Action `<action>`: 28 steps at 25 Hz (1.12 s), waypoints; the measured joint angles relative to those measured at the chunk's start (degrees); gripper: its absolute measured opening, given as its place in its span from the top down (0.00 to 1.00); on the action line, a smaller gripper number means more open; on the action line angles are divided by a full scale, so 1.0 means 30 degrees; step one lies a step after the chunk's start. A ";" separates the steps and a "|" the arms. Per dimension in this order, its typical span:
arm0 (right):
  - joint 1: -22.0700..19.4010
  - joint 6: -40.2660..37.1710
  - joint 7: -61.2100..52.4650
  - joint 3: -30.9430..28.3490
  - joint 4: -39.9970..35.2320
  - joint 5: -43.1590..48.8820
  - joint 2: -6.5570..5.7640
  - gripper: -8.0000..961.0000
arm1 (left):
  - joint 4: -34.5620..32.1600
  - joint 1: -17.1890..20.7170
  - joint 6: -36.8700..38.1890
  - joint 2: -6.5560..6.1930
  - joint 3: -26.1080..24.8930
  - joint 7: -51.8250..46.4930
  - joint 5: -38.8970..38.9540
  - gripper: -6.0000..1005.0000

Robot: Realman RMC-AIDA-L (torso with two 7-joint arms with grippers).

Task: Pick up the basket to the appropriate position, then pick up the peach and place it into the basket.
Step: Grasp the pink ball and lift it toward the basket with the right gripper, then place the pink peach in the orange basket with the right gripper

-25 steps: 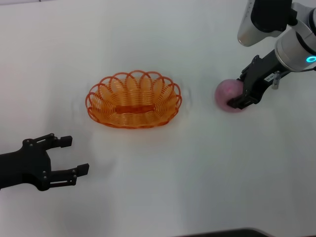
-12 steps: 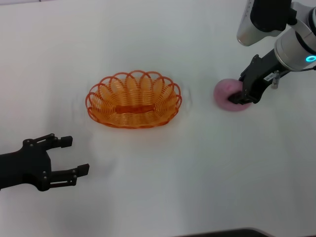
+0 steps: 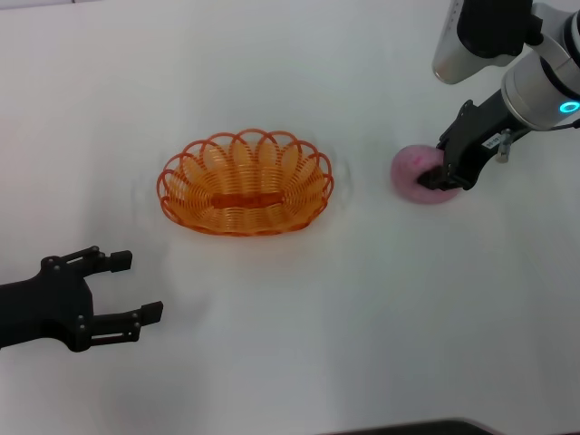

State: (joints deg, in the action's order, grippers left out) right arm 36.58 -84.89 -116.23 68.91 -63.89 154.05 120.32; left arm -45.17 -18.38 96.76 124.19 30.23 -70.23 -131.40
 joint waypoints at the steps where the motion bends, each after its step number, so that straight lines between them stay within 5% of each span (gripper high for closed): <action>1: 0.0001 0.0000 -0.0008 0.0000 0.0007 0.0013 0.0001 0.73 | 0.0000 -0.0005 -0.0001 0.0000 0.0000 0.0001 0.0000 0.12; 12: -0.0159 -0.1001 0.0098 -0.0661 -0.1453 -0.0522 -0.0031 0.72 | -0.0001 -0.0059 -0.0056 0.0000 0.0000 0.0001 0.0000 0.12; 21: -0.0367 -0.4198 0.1369 -0.3375 -0.3726 -0.5668 -0.0177 0.71 | 0.0000 -0.0127 -0.0027 0.0000 0.0000 -0.0003 0.0011 0.12; 28: -0.0301 -0.3098 0.1625 -0.2476 -0.2651 -0.6183 -0.0055 0.70 | 0.0000 -0.0214 0.0004 -0.0028 0.0001 -0.0051 0.0025 0.12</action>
State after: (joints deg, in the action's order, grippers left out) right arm 35.68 -94.19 -111.35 61.48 -71.85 135.50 120.16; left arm -45.18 -19.02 96.78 124.10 30.24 -70.38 -131.32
